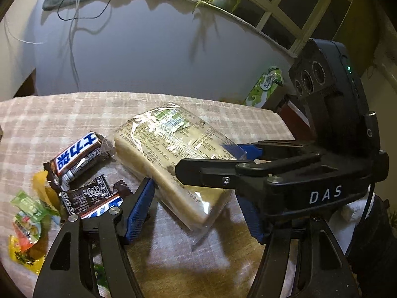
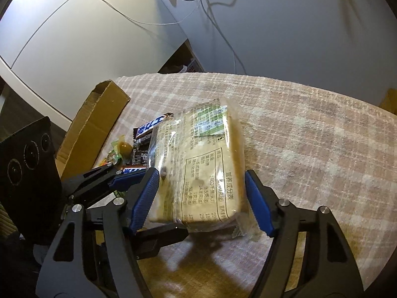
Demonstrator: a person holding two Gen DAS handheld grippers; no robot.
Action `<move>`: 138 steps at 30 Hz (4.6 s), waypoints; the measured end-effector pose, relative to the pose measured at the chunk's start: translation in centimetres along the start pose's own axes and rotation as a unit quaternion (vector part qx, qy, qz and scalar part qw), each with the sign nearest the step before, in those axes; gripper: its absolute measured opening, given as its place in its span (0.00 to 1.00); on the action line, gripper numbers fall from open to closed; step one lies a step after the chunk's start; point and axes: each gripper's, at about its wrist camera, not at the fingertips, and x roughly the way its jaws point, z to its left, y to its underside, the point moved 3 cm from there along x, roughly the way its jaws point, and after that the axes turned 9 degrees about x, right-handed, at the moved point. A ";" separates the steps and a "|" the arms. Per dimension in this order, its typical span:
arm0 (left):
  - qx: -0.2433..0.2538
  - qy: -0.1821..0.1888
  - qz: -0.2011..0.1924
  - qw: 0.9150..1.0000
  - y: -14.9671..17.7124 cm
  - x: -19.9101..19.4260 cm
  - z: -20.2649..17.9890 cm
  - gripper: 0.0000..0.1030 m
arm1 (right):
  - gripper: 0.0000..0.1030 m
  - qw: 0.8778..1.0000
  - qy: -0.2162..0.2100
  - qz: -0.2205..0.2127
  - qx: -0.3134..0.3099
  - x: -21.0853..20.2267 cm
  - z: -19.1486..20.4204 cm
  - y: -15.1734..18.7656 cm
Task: Organize snacks
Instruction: 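Close both tools on the plastic-wrapped bread loaf from opposite sides, then lift the bread loaf with both tools and carry it over the box, then lower the bread loaf into the box and open both tools, then withdraw both tools from the box toward the remaining chocolate bars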
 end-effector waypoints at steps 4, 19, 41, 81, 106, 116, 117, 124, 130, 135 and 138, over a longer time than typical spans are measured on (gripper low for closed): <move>0.007 -0.003 -0.009 1.000 -0.2 -1.0 -0.1 0.64 | 0.70 1.000 0.004 -0.007 -0.005 -0.6 1.1 0.2; 0.017 -0.019 -0.052 0.998 0.3 -7.4 -0.5 0.64 | 0.70 0.998 0.010 -0.037 -0.045 -3.3 7.6 0.9; -0.019 -0.082 -0.107 0.991 2.6 -17.1 5.3 0.64 | 0.70 0.993 -0.033 -0.031 -0.107 0.4 20.4 0.8; -0.103 -0.149 -0.121 0.976 6.5 -22.9 20.0 0.64 | 0.70 0.984 -0.053 0.024 -0.167 13.5 31.5 -2.2; -0.097 -0.157 -0.129 0.974 6.5 -24.1 18.8 0.64 | 0.80 0.987 -0.018 -0.035 -0.157 9.4 28.9 -2.7; -0.069 -0.125 -0.118 0.983 6.0 -22.1 14.5 0.64 | 0.80 0.990 -0.001 -0.095 -0.107 3.8 22.6 -2.5; -0.065 -0.121 -0.116 0.984 6.0 -21.8 14.0 0.64 | 0.80 0.989 -0.001 -0.102 -0.105 3.1 21.9 -2.4; -0.036 -0.097 -0.097 0.990 5.7 -19.2 10.4 0.64 | 0.80 0.986 0.049 -0.098 -0.123 1.1 18.2 -2.0; -0.016 -0.074 -0.075 0.994 6.0 -17.0 7.5 0.58 | 0.80 0.986 0.072 -0.073 -0.132 1.0 14.8 -1.2; -0.008 -0.057 -0.050 0.997 6.2 -14.9 5.6 0.53 | 0.80 0.985 0.064 -0.036 -0.158 1.9 12.6 0.2; -0.005 -0.051 -0.035 0.998 6.5 -13.5 4.6 0.51 | 0.77 0.983 0.055 -0.014 -0.177 2.6 11.6 0.9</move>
